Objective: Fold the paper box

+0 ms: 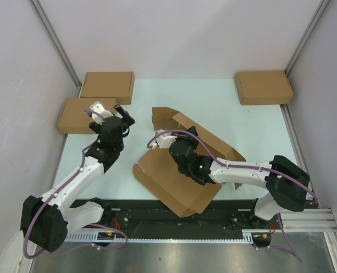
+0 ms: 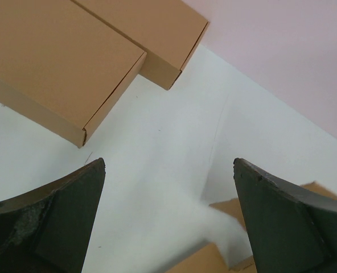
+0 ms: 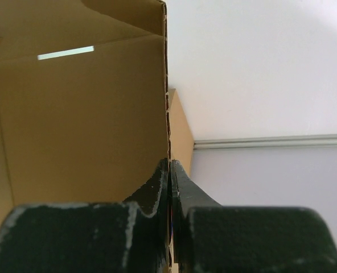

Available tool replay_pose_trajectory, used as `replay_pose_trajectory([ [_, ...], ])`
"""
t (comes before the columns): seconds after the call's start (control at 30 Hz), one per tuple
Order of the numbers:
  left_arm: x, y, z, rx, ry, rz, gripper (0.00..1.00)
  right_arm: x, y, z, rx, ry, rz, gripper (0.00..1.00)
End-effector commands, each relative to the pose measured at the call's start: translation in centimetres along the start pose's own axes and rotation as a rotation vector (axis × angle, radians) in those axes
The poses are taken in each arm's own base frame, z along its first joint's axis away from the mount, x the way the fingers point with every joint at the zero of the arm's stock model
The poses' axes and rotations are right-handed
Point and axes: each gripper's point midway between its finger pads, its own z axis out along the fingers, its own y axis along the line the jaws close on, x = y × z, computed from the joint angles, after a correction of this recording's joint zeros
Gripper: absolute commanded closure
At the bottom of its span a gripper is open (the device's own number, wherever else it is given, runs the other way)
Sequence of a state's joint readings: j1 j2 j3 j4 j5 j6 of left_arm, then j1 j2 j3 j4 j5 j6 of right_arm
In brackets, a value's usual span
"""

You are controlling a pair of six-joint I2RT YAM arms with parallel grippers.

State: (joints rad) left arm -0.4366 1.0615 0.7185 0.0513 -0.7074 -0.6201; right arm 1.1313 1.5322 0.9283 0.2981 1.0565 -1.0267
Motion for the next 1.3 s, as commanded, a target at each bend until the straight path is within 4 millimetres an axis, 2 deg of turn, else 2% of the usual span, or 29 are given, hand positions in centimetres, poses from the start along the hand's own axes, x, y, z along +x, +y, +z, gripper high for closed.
replay_pose_trajectory([
  [0.0,-0.5,-1.8,1.0,0.071,0.042,-0.136,0.00,-0.1,0.6,0.1,0.017,0.001,0.009,1.00],
  [0.17,-0.2,-2.7,1.4,0.113,0.047,-0.142,0.00,-0.1,2.1,0.4,-0.012,0.001,-0.025,1.00],
  [0.37,1.8,-2.9,1.0,0.173,0.084,-0.186,0.00,-0.2,3.4,0.0,-0.019,-0.004,-0.019,1.00],
  [0.47,1.9,-3.4,0.9,0.215,0.073,-0.203,0.00,-0.3,3.7,-0.1,-0.015,-0.003,-0.011,1.00],
  [0.57,1.4,-4.5,1.1,0.258,0.066,-0.163,0.00,-0.7,3.0,-0.2,-0.006,-0.020,0.016,1.00],
  [0.7,1.9,-5.3,1.9,0.270,0.082,-0.104,0.00,-0.9,2.7,-0.2,-0.020,-0.042,0.036,1.00],
  [0.77,1.7,-5.7,2.2,0.283,0.076,-0.096,0.00,-0.7,3.1,-0.2,-0.041,-0.042,0.050,1.00],
  [0.9,2.7,-6.1,3.0,0.293,0.089,-0.071,0.00,-0.2,4.2,-0.4,-0.110,-0.044,0.087,1.00],
  [1.0,3.3,-6.4,3.7,0.313,0.090,-0.044,0.00,0.0,4.0,-0.3,-0.137,-0.049,0.142,1.00],
  [1.03,3.1,-6.8,3.9,0.332,0.078,-0.035,0.00,0.2,3.9,-0.4,-0.146,-0.047,0.148,1.00],
  [1.07,3.7,-6.7,4.2,0.342,0.085,-0.022,0.00,0.0,3.7,-0.3,-0.157,-0.055,0.162,1.00],
  [1.1,4.0,-7.3,4.0,0.394,0.099,-0.015,0.00,0.3,3.7,-0.2,-0.168,-0.047,0.176,1.00],
  [1.13,3.4,-7.9,4.0,0.427,0.071,-0.025,0.00,0.3,3.6,-0.2,-0.173,-0.051,0.190,1.00],
  [1.2,4.3,-7.9,4.1,0.477,0.084,-0.017,0.00,0.3,3.3,-0.2,-0.191,-0.054,0.222,1.00],
  [1.23,3.4,-8.6,3.9,0.522,0.041,-0.022,0.00,0.4,3.1,0.0,-0.194,-0.049,0.236,1.00],
  [1.27,4.2,-8.2,4.1,0.532,0.044,-0.008,0.00,0.3,3.0,0.0,-0.203,-0.058,0.249,1.00],
])
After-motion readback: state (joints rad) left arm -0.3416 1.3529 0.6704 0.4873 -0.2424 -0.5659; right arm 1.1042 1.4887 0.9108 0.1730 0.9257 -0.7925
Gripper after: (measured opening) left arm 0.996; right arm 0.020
